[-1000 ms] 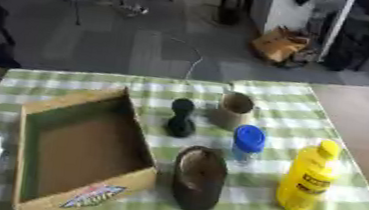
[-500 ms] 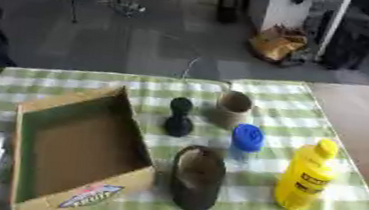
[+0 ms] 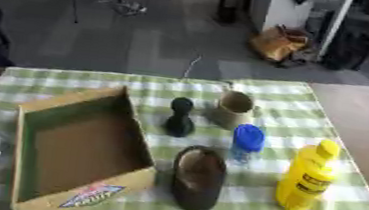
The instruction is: Pick up objects on the table and place them in the box.
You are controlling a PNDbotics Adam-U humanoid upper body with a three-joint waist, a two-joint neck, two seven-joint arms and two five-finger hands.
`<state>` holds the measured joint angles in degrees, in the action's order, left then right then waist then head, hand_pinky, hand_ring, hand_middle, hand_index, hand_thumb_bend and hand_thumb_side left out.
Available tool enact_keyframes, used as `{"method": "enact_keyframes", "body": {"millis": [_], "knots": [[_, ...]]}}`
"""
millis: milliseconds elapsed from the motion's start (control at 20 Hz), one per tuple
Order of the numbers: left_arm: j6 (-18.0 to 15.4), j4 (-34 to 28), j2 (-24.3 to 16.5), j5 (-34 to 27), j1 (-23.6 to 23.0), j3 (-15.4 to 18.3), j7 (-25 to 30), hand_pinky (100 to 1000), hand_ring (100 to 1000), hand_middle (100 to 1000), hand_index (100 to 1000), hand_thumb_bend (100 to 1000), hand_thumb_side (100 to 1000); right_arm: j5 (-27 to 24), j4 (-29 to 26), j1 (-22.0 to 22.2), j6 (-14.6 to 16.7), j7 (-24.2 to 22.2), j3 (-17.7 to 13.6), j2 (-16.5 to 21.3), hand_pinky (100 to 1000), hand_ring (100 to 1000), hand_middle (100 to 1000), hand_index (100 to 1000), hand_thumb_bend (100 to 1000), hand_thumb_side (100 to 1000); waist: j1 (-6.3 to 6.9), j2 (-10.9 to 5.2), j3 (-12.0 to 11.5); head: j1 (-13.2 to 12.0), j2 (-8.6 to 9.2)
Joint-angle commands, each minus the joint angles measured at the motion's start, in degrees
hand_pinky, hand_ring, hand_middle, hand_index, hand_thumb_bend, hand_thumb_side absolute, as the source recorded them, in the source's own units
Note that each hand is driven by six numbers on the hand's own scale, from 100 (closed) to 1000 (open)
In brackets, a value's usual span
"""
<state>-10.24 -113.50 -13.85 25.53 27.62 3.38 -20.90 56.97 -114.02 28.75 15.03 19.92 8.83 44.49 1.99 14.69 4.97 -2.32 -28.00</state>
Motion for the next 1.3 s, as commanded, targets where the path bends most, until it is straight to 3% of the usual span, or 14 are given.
{"method": "enact_keyframes", "body": {"millis": [50, 250, 650, 1300], "knots": [[0.2, -1.1, -1.3, -0.1, 0.5, 0.0, 0.2, 889, 964, 915, 827, 115, 1000, 0.8, -0.6, 0.2, 0.7, 2.0, -1.4, 3.9, 955, 1000, 985, 1000, 802, 1000, -0.38, -0.81, 0.1, -0.1, 0.32], [0.2, -1.1, -1.3, -0.1, 0.3, -0.1, 0.3, 889, 963, 914, 823, 114, 1000, 0.6, -0.6, -0.8, 1.5, 0.4, -1.8, 9.7, 955, 1000, 988, 1000, 790, 1000, -0.61, -0.92, 0.1, 0.1, 0.19], [0.2, -1.1, -1.3, -0.4, 0.2, -0.7, 0.8, 887, 963, 910, 817, 113, 1000, -6.2, -0.6, -8.1, 2.7, -6.8, 0.0, 18.3, 955, 1000, 987, 1000, 758, 1000, -1.26, -1.09, -1.4, 0.9, 0.54], [0.2, -1.1, -1.9, -1.1, -0.1, -1.3, 1.3, 884, 962, 907, 811, 112, 1000, -13.4, -0.6, -13.8, 2.5, -22.4, 3.0, 22.6, 959, 1000, 992, 1000, 751, 973, -2.66, -0.78, -2.7, 1.7, 0.92]]}}
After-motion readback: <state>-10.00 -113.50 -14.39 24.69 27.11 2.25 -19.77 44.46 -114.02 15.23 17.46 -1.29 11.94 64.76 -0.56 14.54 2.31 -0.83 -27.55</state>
